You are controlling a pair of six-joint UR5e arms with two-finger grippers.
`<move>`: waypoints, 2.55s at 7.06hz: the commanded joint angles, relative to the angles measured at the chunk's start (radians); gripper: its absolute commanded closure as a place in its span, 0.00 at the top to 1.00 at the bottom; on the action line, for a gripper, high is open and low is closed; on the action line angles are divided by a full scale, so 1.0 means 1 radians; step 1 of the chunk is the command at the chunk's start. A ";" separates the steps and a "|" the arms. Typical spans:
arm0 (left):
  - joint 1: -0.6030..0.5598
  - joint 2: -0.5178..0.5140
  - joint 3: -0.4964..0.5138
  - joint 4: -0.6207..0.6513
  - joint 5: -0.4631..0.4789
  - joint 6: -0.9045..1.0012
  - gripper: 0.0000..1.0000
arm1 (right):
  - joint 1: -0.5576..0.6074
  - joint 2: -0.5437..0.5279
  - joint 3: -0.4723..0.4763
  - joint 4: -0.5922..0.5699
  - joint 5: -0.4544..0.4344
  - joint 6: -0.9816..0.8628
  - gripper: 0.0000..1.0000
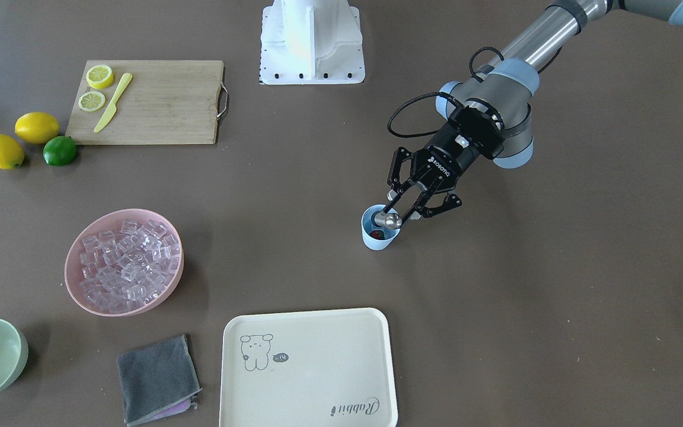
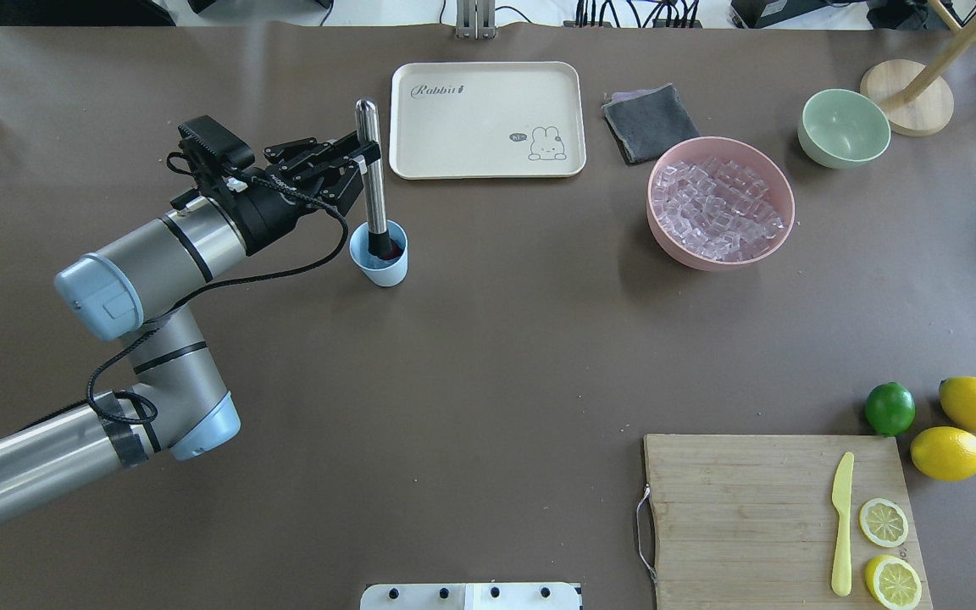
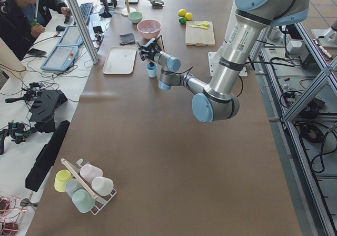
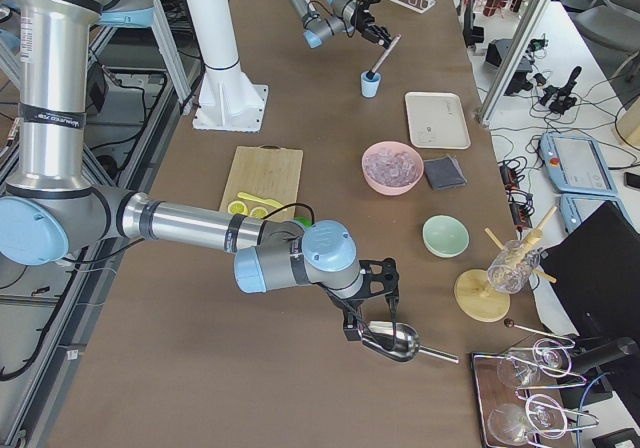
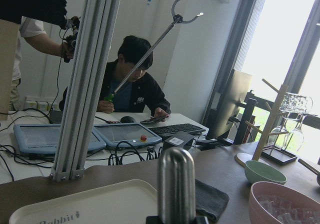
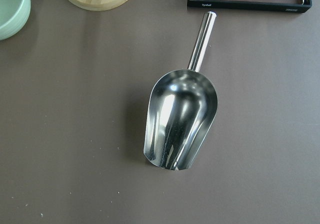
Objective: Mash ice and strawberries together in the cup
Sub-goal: 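Press the muddler up and down inside the cup with the left gripper, then lift the muddler out of the cup and carry it back with the left gripper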
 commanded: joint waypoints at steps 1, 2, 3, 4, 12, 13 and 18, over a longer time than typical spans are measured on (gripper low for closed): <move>0.011 -0.001 0.037 -0.004 0.008 0.000 0.00 | 0.013 -0.007 0.000 0.000 0.000 -0.022 1.00; 0.012 -0.007 0.022 0.009 0.009 0.004 0.00 | 0.020 -0.012 0.000 0.000 -0.002 -0.024 1.00; -0.020 -0.007 -0.052 0.013 -0.007 -0.008 0.00 | 0.031 -0.016 0.001 0.000 0.000 -0.038 1.00; -0.081 -0.012 -0.081 0.067 -0.087 -0.035 0.00 | 0.033 -0.017 0.000 0.000 -0.005 -0.041 1.00; 0.000 -0.001 0.046 -0.004 -0.032 -0.034 0.00 | 0.026 -0.015 -0.002 0.000 -0.028 -0.041 1.00; -0.003 -0.007 0.034 -0.006 -0.034 -0.042 0.00 | 0.028 -0.015 0.000 0.000 -0.028 -0.041 1.00; -0.531 0.060 -0.289 0.718 -0.764 -0.261 0.00 | 0.032 0.005 0.022 -0.054 -0.017 -0.041 1.00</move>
